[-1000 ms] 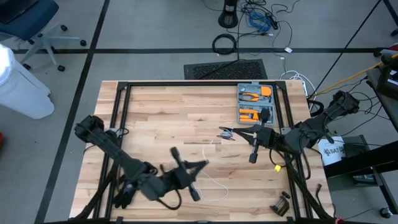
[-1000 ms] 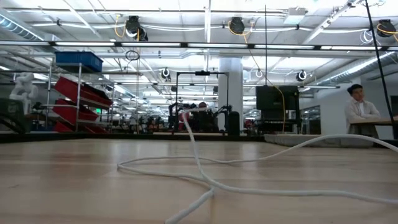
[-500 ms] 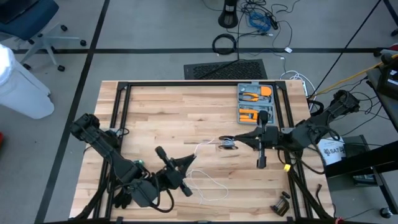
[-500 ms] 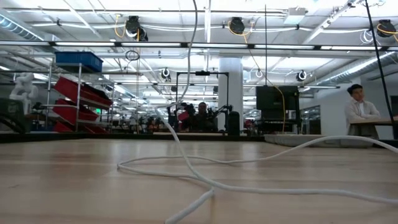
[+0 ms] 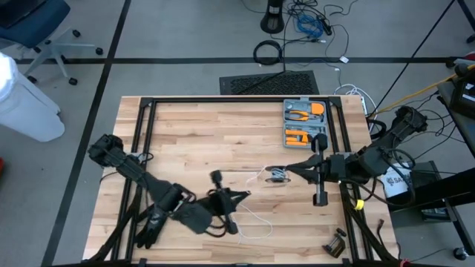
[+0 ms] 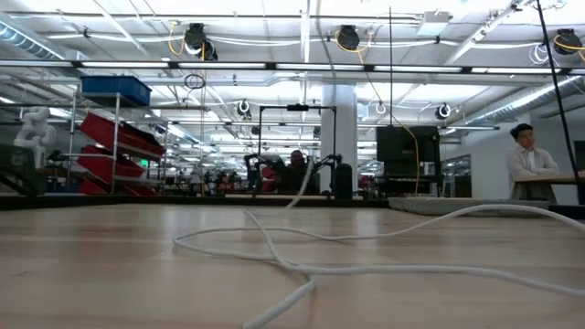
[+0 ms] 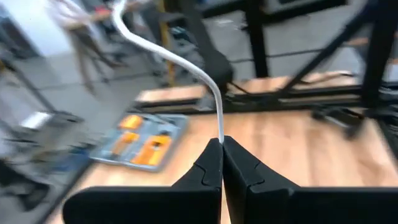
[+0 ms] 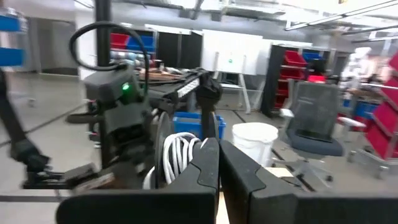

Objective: Coil cords
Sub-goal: Uncoil the white wire from the spool

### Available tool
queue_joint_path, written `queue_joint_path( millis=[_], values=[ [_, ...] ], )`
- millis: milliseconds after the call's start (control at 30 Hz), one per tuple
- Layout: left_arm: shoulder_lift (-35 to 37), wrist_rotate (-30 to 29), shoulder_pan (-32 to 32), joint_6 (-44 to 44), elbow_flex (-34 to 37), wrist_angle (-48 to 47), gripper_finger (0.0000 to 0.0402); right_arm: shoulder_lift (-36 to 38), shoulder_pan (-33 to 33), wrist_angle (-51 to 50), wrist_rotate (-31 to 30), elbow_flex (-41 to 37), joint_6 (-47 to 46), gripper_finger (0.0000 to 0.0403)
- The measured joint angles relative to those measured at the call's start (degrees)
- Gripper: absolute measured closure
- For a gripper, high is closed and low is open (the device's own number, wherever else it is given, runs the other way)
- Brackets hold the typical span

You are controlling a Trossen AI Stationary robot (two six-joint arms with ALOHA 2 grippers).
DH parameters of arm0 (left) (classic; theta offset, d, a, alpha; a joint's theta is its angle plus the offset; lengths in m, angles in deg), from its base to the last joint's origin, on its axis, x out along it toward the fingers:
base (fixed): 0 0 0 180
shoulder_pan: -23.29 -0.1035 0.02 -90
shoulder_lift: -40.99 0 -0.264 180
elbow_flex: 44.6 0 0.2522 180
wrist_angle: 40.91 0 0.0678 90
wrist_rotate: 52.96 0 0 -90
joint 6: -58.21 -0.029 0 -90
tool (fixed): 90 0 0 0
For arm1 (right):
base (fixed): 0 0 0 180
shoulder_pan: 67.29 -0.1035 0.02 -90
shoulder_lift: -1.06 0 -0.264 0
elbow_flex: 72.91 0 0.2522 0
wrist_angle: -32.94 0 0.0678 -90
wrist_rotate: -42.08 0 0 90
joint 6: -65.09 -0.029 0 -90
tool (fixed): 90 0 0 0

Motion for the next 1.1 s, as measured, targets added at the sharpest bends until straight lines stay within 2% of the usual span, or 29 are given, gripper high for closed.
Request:
queue_joint_path(
  millis=[100,367,500,667,833,1100],
  values=[
    [-1.8,5.5,-1.5,0.2,0.0,0.8,0.0400,-0.1,0.0,0.1,-2.9,0.0,1.2,0.0403],
    [-5.1,14.7,-5.0,4.5,0.0,1.7,0.0400,-0.1,0.0,0.1,-11.7,0.0,4.2,0.0403],
    [-6.3,19.4,-5.7,5.1,0.0,5.2,0.0400,-0.8,0.0,-1.0,-14.9,0.0,4.3,0.0403],
    [-6.3,23.5,-5.1,4.0,0.0,10.5,0.0400,-2.0,0.3,-4.8,-22.0,0.0,4.5,0.0403],
    [-5.6,25.9,-2.8,-0.4,-1.2,14.2,0.0400,-2.1,1.1,-7.7,-23.8,0.0,5.1,0.0403],
    [-5.4,25.0,0.6,-5.8,-5.9,13.8,0.0400,-2.2,1.6,-13.6,-23.6,0.0,2.8,0.0403]
  ],
)
